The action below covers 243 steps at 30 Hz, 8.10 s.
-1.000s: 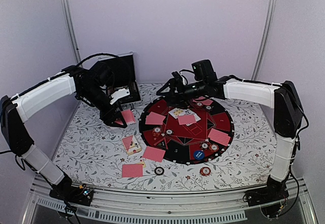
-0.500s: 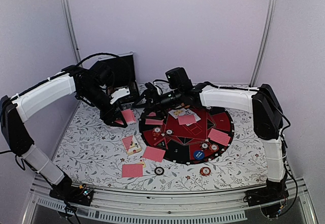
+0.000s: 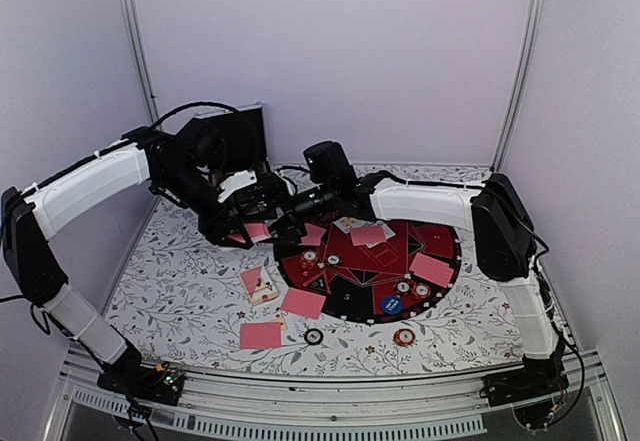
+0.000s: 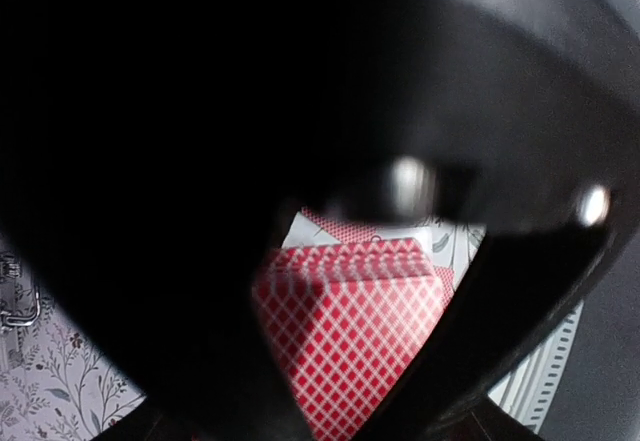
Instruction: Distribute texas hold em gaming equipment
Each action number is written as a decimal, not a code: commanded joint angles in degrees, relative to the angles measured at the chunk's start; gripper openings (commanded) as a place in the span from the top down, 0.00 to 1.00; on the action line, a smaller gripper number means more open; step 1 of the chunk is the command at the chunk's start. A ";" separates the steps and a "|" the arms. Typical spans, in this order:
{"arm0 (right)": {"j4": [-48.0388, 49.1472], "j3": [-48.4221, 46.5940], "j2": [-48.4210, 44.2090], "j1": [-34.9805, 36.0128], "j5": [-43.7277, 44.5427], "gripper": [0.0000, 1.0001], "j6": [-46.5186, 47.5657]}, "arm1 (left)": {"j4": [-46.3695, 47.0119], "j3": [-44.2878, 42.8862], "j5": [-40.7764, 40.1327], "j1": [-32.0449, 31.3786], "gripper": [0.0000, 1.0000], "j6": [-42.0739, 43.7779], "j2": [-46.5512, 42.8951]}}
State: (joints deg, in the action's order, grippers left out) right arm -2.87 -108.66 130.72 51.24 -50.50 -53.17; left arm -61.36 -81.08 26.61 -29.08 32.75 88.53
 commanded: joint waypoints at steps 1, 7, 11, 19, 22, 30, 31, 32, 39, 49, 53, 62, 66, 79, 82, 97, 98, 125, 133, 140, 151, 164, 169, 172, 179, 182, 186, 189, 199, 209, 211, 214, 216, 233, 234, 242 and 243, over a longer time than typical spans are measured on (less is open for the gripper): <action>4.81 -1.99 2.65 0.96 -1.72 0.01 -2.68 | 0.47 -1.95 1.15 0.09 1.00 -0.45 0.68; 7.53 -2.08 4.45 1.38 -2.90 0.01 -5.09 | 0.46 -2.32 0.91 0.08 1.00 -0.41 0.55; 9.18 -3.08 5.66 1.40 -3.29 0.01 -6.56 | 0.33 -2.61 1.23 0.00 1.00 -0.35 0.53; 9.30 -7.03 9.47 1.36 -3.51 0.05 -8.59 | -0.07 -2.33 1.28 -0.01 1.00 -0.10 0.35; 8.66 -6.80 9.94 1.16 -3.34 0.06 -8.66 | -0.07 -2.03 1.26 -0.01 1.00 -0.08 -0.06; 4.67 -5.02 8.15 -0.61 -1.26 0.07 -5.73 | -0.07 -1.71 1.36 -0.01 1.00 0.03 -0.47; 4.41 -4.80 8.02 -0.85 -1.15 0.07 -5.48 | -0.07 -1.79 1.36 -0.01 1.00 0.03 -0.54; 4.11 -4.61 7.66 -1.00 -0.95 0.07 -5.26 | -0.07 -1.88 1.30 -0.02 1.00 0.10 -0.55; 2.98 -2.52 6.03 -1.47 -0.88 0.13 -3.85 | -0.07 -1.76 0.91 -0.01 1.00 0.21 -0.81; 2.96 0.10 3.34 -2.84 -1.31 0.21 -2.91 | -0.06 -1.80 0.98 -0.01 1.00 0.12 -0.64; 2.87 0.85 2.60 -3.12 -1.45 0.25 -2.35 | -0.07 -2.04 0.82 0.01 1.00 0.29 -0.64; -0.38 2.49 1.33 -3.37 -0.83 0.26 -0.02 | -0.08 -2.11 0.84 0.01 1.00 0.39 -0.47; -0.55 3.69 0.40 -3.83 -0.87 0.28 0.46 | -0.05 -2.11 0.76 0.06 1.00 0.45 -0.64; -0.73 4.41 -3.48 -4.52 -1.33 0.35 0.70 | 1.49 0.61 0.20 0.16 1.00 0.47 -0.20; -0.17 4.66 -4.03 -4.44 -1.19 0.25 0.37 | 1.55 0.55 0.47 0.21 1.00 0.40 -0.18; 4.75 -0.61 2.98 0.26 -3.69 0.18 -3.28 | 1.49 -0.12 1.05 0.17 1.00 0.03 -0.04; 4.80 -0.97 3.34 0.41 -3.77 0.18 -3.55 | 1.53 -0.21 1.04 0.16 1.00 0.03 0.01; -4.33 2.57 -3.38 -4.99 -1.71 0.51 3.61 | 0.88 -0.44 0.96 0.18 1.00 0.17 -0.56; -3.63 3.38 -5.78 -5.00 -2.40 0.68 2.50 | 0.89 -0.52 0.83 0.25 1.00 0.17 -0.55; -4.23 4.82 -7.56 -5.30 -2.88 0.80 2.62 | 0.89 -0.32 0.55 0.25 1.00 0.25 -0.82; 2.10 8.25 -9.19 -5.38 -6.80 0.82 -1.69 | 1.16 -0.31 -0.71 0.25 1.00 0.03 -0.22; 7.69 9.77 -8.27 -4.32 -8.60 0.75 -5.76 | 1.16 -0.66 -0.83 0.21 1.00 0.20 0.24; 8.21 9.06 -7.61 -4.13 -9.09 0.78 -6.45 | 1.04 -0.73 -1.01 0.25 1.00 0.38 0.24; 8.08 8.69 -7.41 -4.10 -9.18 0.81 -6.51 | 1.07 -0.84 -1.01 0.25 1.00 0.34 0.22; 7.06 8.47 -7.81 -4.75 -9.61 0.98 -6.07 | 0.89 -0.71 -1.21 0.25 1.00 0.47 0.00; 6.88 8.63 -8.65 -5.49 -9.62 1.00 -6.08 | 0.88 -0.58 -1.21 0.32 1.00 0.47 -0.03; 6.79 9.41 -9.80 -6.70 -9.77 1.00 -6.07 | 0.85 -0.57 -1.25 0.34 1.00 0.47 -0.24; 6.85 10.67 -10.99 -7.58 -9.79 1.00 -5.94 | 0.74 -0.50 -1.23 0.43 1.00 0.68 -0.29; 6.92 15.06 -14.44 -10.20 -9.97 1.00 -5.22 | 0.57 -0.50 -1.17 0.68 1.00 0.73 -0.46; 6.31 23.45 -20.23 -14.12 -9.63 1.00 -3.65 | 0.46 -0.31 -1.11 1.02 1.00 0.74 -0.73; 5.49 25.77 -21.55 -15.58 -9.34 1.00 -2.61 | 0.46 -0.15 -1.17 1.13 1.00 0.77 -0.82; 3.54 30.08 -23.58 -18.48 -8.36 1.00 -0.04 | 0.46 0.11 -1.12 1.28 1.00 0.90 -0.98; 2.97 33.28 -24.77 -20.65 -7.61 1.00 1.06 | 0.48 0.42 -1.17 1.39 1.00 0.95 -1.13; -15.92 26.15 -10.60 -26.70 12.05 1.00 17.72 | 4.39 9.61 -3.06 10.09 1.00 4.32 -2.36; -16.54 25.33 -9.52 -26.71 12.54 1.00 18.14 | 4.86 10.48 -3.06 11.08 1.00 4.68 -2.50; -18.72 23.34 -5.46 -26.81 15.68 1.00 19.56 | 10.12 17.60 -4.60 16.32 1.00 7.05 -3.10; -19.13 23.26 -5.24 -26.81 16.26 1.00 19.78 | 10.89 18.38 -4.71 16.64 1.00 7.26 -3.11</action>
State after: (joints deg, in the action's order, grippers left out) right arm -19.53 -83.83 124.03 24.67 -37.58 -35.40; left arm -54.92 -65.06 22.41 -13.74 37.98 87.53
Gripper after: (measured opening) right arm 0.011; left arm 0.656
